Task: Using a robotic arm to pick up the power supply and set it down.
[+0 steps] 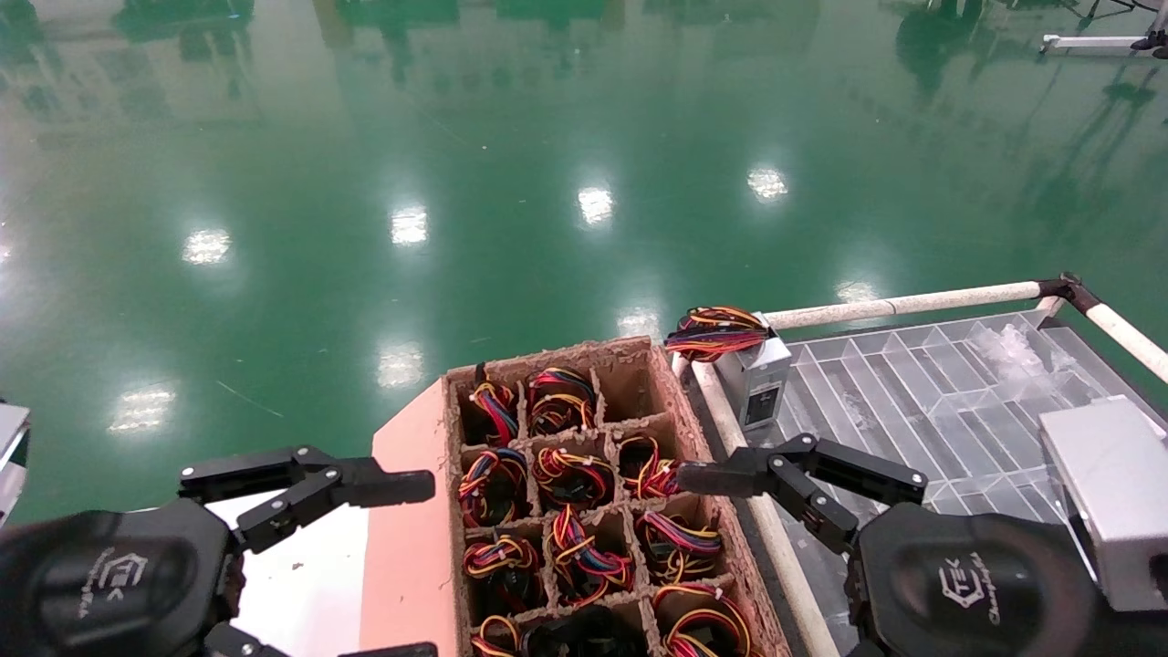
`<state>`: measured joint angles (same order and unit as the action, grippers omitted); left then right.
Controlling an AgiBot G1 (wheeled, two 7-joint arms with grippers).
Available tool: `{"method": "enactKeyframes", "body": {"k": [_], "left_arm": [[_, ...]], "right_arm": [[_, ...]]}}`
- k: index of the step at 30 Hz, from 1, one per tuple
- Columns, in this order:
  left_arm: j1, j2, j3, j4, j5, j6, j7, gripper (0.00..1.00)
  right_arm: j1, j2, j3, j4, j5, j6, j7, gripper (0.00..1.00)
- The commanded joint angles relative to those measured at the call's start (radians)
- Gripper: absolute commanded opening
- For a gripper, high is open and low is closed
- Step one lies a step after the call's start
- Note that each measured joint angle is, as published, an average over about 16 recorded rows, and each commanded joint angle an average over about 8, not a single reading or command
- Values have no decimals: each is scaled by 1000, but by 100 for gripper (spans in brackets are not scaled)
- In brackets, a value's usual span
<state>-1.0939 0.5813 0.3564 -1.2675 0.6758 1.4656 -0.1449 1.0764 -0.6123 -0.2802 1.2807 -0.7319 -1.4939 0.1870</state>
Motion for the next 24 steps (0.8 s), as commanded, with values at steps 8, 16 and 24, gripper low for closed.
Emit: {"method": "enactKeyframes", "body": {"k": [8,16,24], "left_arm": [[0,0,0,0,0,0,0,0],[0,0,0,0,0,0,0,0],[0,0,0,0,0,0,0,0]], "right_arm": [[0,0,0,0,0,0,0,100],[0,0,0,0,0,0,0,100],[0,0,0,0,0,0,0,100]]}}
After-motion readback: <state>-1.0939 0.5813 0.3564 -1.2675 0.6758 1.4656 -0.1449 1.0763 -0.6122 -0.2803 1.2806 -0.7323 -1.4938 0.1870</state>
